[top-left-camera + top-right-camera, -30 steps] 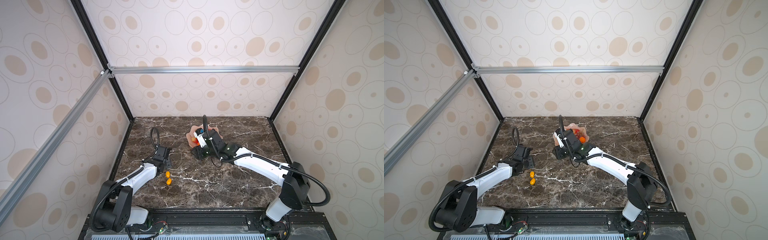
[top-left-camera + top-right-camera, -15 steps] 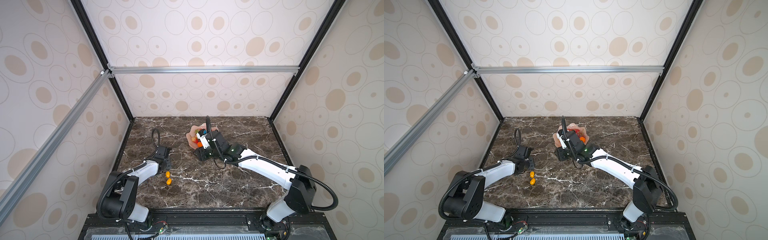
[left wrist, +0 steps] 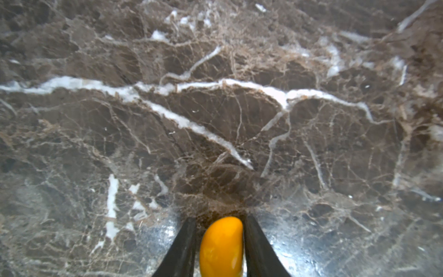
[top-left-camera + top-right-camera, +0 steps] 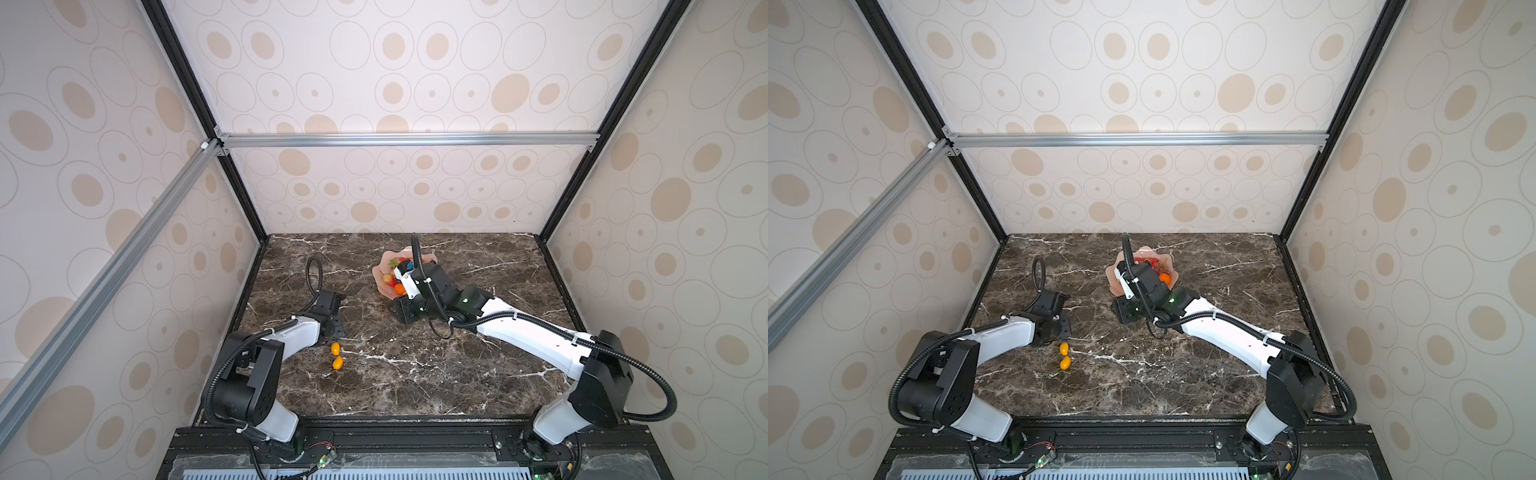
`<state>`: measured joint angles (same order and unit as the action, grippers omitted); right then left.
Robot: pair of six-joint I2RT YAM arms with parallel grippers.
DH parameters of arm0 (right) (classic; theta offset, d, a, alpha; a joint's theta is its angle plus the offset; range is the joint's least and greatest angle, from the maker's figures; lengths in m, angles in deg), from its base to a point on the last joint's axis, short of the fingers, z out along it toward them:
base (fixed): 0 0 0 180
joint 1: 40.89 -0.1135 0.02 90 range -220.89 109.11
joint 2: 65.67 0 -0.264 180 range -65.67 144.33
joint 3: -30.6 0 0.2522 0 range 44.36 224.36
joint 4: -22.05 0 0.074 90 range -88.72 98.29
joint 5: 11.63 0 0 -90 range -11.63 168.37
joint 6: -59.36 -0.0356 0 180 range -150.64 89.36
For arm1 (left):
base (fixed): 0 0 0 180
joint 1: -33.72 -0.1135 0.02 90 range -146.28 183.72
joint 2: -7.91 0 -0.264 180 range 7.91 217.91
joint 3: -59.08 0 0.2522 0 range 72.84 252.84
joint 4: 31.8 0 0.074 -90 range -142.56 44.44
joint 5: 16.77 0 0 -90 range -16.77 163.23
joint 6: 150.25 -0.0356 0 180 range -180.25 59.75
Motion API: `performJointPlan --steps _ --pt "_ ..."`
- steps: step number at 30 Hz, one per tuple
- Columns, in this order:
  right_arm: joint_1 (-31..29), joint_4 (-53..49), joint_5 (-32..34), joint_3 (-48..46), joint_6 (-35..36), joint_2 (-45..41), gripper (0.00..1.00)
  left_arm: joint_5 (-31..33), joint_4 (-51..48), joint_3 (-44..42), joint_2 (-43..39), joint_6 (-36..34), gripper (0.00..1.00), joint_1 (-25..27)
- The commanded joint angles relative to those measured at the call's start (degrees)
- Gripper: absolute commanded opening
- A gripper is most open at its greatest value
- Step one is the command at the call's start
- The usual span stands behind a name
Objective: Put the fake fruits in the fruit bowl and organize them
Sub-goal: 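Withdraw the right gripper while the left gripper grasps a yellow fruit on the table, then lift the yellow fruit and carry it over the pink bowl with the left gripper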
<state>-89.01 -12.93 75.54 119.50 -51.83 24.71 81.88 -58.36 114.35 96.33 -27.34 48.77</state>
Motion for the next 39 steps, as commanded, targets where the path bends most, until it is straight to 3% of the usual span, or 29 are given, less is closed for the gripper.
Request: performJointPlan --steps 1,24,33,39 --pt "0.0 -0.9 0.7 -0.8 -0.2 -1.5 0.49 0.3 -0.5 1.6 0.4 -1.0 0.35 -0.5" --pt "0.0 -0.6 1.0 -1.3 -0.8 -1.1 0.49 -1.2 -0.7 1.7 0.9 -1.0 0.26 -0.1" --pt "0.6 2.4 10.6 -5.9 -5.7 -4.9 0.50 -1.2 -3.3 5.2 -2.7 -2.2 0.26 2.1" --pt "3.9 2.8 10.6 -9.1 -10.9 -6.9 0.50 -2.4 -4.5 9.0 -4.8 -2.7 0.26 4.5"
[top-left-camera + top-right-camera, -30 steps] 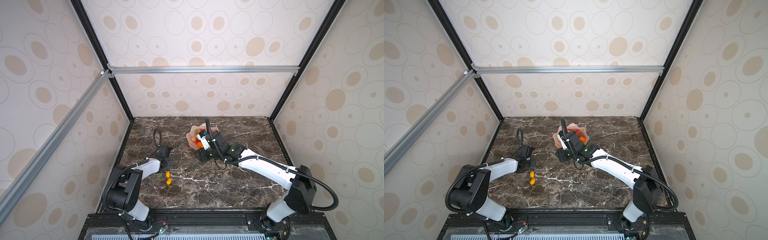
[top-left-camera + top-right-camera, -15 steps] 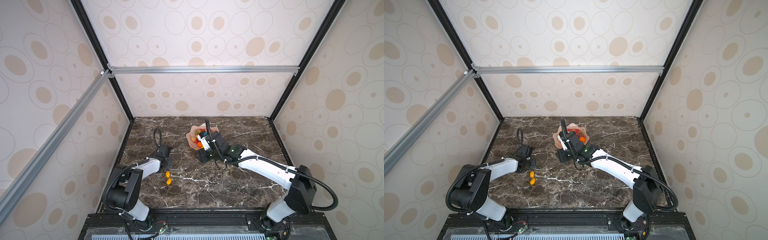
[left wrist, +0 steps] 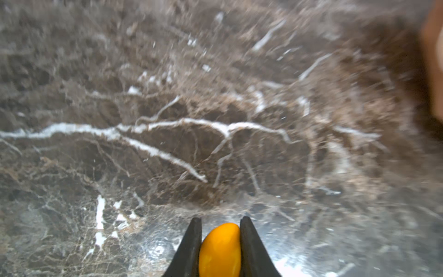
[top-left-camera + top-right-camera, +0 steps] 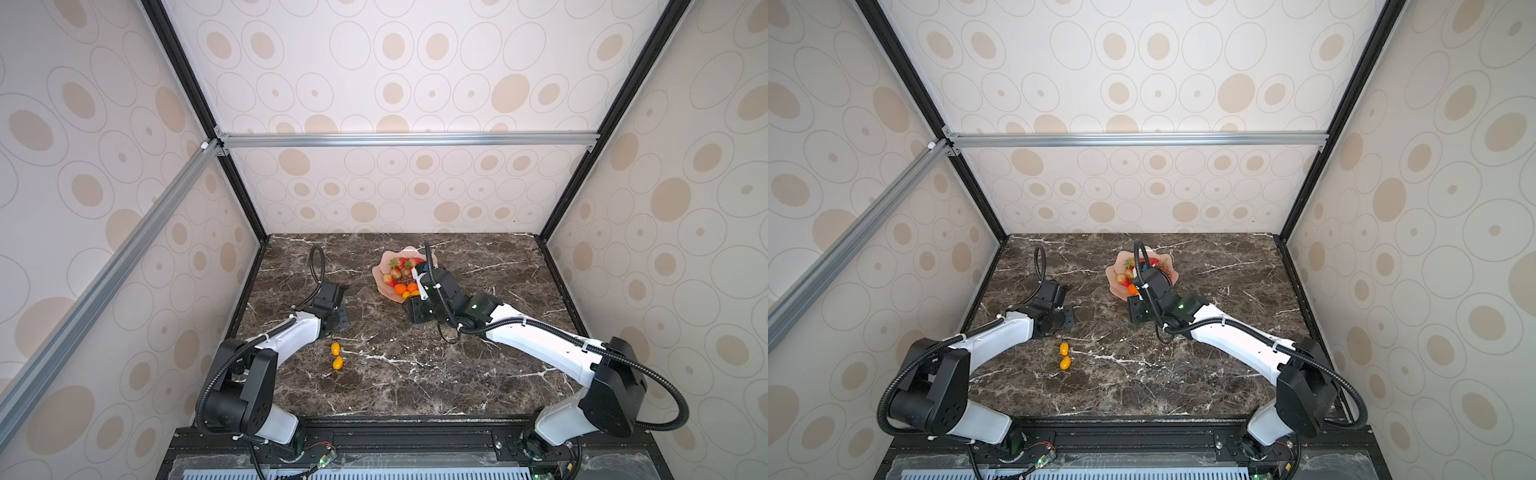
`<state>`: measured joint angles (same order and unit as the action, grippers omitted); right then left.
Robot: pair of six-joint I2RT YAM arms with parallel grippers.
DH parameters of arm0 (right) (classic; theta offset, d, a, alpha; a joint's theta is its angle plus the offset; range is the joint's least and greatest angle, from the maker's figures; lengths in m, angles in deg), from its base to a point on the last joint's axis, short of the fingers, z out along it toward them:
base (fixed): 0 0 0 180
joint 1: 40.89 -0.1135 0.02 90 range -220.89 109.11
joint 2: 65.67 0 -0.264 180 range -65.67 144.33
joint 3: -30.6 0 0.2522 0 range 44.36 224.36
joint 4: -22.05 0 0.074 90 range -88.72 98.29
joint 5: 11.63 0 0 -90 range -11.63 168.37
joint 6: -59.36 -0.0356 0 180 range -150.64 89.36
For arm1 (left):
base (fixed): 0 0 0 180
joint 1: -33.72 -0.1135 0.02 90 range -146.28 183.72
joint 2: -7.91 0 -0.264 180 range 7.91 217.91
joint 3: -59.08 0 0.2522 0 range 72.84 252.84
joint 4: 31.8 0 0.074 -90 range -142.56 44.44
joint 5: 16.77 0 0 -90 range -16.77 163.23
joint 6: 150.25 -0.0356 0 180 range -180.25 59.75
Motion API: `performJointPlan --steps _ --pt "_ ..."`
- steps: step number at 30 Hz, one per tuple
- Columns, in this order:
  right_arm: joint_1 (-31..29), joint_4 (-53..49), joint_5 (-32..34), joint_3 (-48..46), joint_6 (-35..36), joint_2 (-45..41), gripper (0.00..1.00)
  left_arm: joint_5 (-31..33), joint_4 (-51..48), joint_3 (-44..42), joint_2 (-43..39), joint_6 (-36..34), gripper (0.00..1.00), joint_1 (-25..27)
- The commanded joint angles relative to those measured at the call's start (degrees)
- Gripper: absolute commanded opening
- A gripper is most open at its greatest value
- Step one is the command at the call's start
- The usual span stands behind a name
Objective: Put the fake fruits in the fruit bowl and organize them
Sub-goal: 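Lift the yellow fruit and carry it over the pink bowl with the left gripper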
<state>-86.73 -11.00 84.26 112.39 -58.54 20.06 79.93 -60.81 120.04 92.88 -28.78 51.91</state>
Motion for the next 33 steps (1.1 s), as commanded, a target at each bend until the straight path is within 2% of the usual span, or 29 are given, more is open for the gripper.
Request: performJointPlan --steps 1,6,11,17,26,33 --pt "2.4 1.4 1.4 -2.9 -5.1 -2.9 0.50 -0.9 -2.3 4.4 -1.0 -1.5 0.26 2.1" --pt "6.0 2.5 -0.9 -6.3 -8.0 -5.0 0.50 -2.9 -1.9 10.8 2.3 -1.5 0.26 6.5" --pt "9.2 4.1 -2.5 -10.4 -11.1 -7.8 0.50 -6.1 -1.7 19.6 9.0 -2.0 0.26 10.5" --pt "12.0 4.3 -3.2 -13.8 -12.8 -10.5 0.50 -6.9 -2.9 29.4 17.0 -3.4 0.26 13.4" --pt "13.1 3.6 -2.0 -16.3 -9.9 -15.6 0.51 -8.3 -5.0 38.7 27.2 -4.6 0.25 14.1" --pt "13.1 7.0 -2.9 -18.5 -6.9 -20.1 0.51 -9.2 -5.1 40.2 30.8 -4.6 0.25 14.2"
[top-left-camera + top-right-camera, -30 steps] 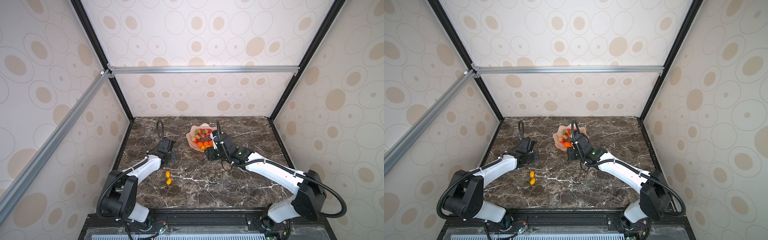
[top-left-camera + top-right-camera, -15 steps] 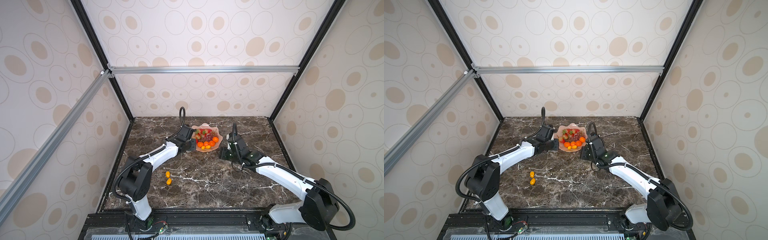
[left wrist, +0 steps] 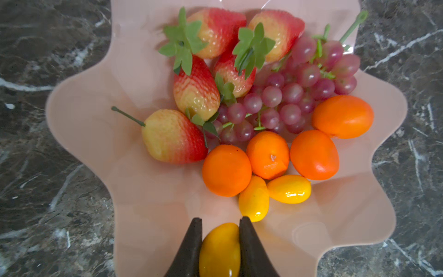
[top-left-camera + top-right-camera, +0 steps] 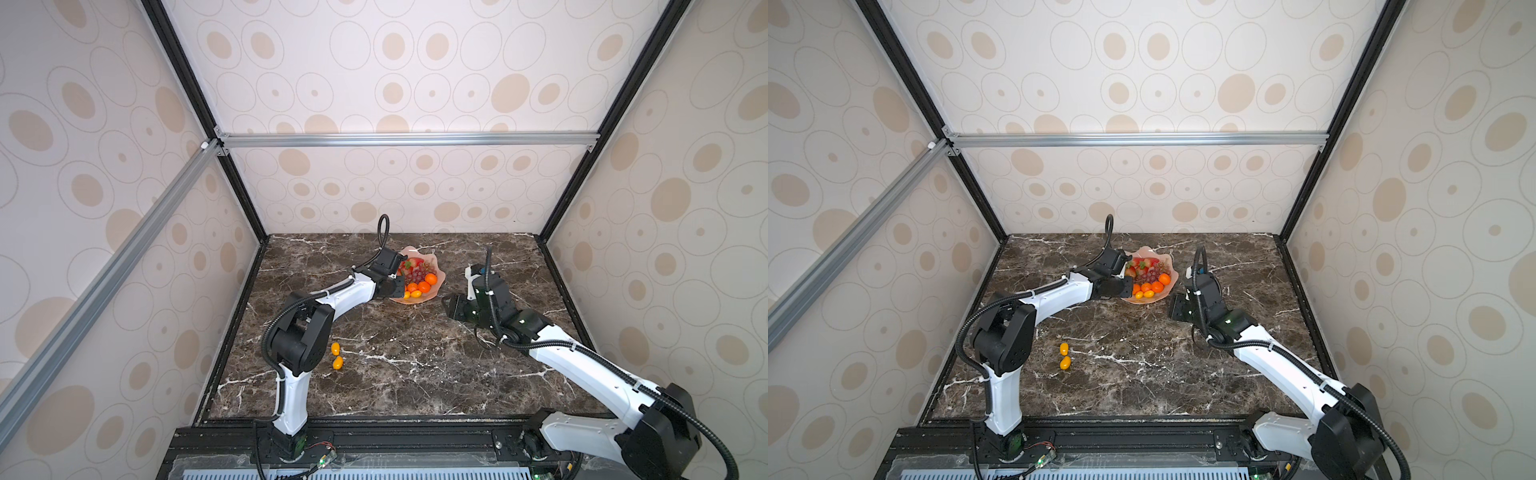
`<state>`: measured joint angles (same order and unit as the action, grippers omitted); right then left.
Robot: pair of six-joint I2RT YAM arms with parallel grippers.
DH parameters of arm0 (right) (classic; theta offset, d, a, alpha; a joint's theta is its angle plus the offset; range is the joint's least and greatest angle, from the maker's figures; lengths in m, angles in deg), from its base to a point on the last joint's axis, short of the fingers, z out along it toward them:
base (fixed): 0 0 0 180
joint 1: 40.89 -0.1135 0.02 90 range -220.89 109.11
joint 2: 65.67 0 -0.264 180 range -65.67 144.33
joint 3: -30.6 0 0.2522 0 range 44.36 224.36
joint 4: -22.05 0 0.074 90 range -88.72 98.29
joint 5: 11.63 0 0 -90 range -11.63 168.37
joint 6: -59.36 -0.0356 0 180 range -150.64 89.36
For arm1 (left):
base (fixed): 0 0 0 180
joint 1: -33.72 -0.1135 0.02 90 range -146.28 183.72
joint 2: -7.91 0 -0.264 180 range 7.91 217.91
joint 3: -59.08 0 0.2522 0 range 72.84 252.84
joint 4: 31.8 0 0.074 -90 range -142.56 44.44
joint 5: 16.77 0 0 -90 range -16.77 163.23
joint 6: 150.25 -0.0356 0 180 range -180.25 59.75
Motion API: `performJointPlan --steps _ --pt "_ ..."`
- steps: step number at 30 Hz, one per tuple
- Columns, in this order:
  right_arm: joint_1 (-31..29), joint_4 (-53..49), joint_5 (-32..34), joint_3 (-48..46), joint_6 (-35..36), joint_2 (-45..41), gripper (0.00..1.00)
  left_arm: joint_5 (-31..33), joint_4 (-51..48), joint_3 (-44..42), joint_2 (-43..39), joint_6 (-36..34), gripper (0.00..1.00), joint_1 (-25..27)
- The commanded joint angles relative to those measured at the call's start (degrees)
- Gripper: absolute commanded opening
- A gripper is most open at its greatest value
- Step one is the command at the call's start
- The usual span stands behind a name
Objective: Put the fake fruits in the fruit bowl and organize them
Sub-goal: 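Lift the yellow fruit and carry it over the pink bowl with the left gripper, then lower the yellow fruit into the bowl and open the left gripper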
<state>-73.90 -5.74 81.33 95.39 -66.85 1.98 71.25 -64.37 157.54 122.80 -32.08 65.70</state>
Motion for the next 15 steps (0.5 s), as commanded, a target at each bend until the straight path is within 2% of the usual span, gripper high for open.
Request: performJointPlan --steps 1,8,15 --pt "0.3 2.5 0.2 -2.2 1.6 -2.8 0.51 -0.7 -1.6 3.0 1.2 -1.5 0.25 0.4" --pt "0.3 1.7 1.8 -2.9 1.9 -4.8 0.51 -1.0 -1.9 4.4 3.3 -1.6 0.26 0.4" --pt "0.3 0.6 2.7 -3.1 1.7 -4.8 0.51 -1.4 -1.8 4.8 3.9 -1.3 0.31 0.5"
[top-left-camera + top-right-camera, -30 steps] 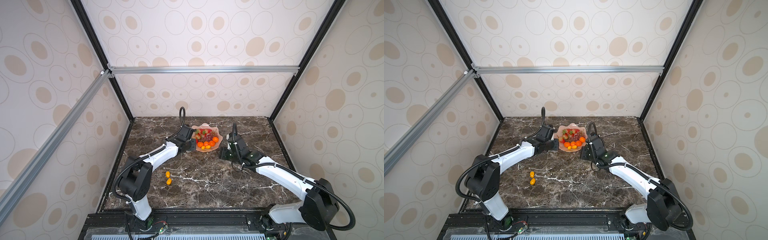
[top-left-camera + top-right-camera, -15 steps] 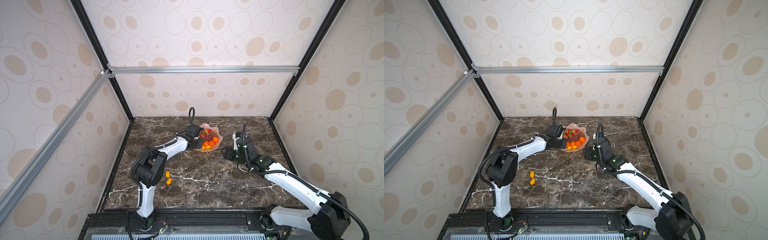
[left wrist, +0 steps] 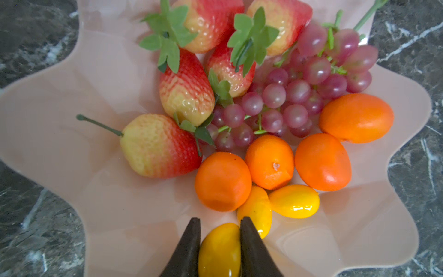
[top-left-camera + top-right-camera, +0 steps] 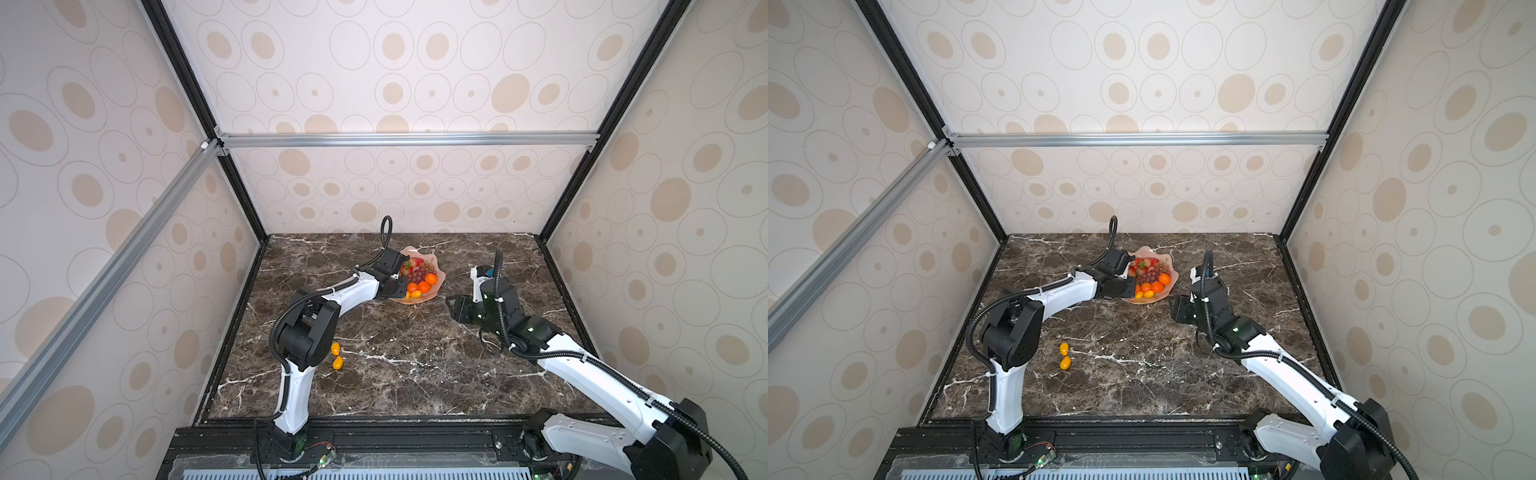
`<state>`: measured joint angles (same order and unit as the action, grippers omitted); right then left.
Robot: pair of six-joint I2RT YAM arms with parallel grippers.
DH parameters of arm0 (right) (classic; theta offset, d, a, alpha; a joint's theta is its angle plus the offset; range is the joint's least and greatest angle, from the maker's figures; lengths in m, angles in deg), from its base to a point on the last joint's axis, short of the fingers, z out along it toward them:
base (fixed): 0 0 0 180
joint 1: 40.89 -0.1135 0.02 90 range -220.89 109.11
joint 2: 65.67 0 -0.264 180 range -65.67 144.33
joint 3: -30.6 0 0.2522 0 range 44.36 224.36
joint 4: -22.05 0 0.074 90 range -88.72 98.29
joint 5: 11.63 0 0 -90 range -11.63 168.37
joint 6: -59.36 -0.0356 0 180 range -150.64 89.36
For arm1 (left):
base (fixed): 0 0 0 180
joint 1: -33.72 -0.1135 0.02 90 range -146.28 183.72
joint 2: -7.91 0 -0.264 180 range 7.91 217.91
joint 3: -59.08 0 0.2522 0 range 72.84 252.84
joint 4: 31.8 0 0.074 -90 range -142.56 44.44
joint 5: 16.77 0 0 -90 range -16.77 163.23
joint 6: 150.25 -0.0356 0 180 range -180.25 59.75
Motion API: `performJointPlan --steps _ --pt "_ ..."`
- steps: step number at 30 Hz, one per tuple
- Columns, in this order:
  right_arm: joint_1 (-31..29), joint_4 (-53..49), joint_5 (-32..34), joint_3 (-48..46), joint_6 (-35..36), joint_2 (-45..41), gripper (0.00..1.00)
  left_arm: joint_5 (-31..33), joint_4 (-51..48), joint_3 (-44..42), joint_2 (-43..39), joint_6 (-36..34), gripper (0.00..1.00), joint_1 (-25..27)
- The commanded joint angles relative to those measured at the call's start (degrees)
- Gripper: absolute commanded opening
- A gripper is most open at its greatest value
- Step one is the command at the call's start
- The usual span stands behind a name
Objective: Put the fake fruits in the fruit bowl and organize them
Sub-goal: 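Lower the yellow fruit into the bowl and open the left gripper, then move the left gripper back down to the last yellow fruit on the table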
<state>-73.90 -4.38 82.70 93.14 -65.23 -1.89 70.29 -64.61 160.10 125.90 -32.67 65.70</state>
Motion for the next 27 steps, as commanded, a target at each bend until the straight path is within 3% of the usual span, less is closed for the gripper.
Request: performJointPlan --steps 1,10,17,27 --pt "0.3 -0.9 1.3 -0.9 -0.1 -1.0 0.51 -0.6 -1.5 2.3 0.8 -0.7 0.31 0.5" --pt "0.3 -0.7 0.9 -1.1 0.5 -0.9 0.51 -0.1 -2.3 2.8 -1.2 -0.8 0.35 0.7" --pt "0.1 2.0 -4.5 -0.9 4.0 0.0 0.51 3.3 -3.6 1.9 -7.0 -1.3 0.44 0.7" --pt "-6.2 3.6 -5.4 6.0 7.3 9.9 0.52 11.2 -3.6 -13.9 -23.1 0.5 0.47 0.6"
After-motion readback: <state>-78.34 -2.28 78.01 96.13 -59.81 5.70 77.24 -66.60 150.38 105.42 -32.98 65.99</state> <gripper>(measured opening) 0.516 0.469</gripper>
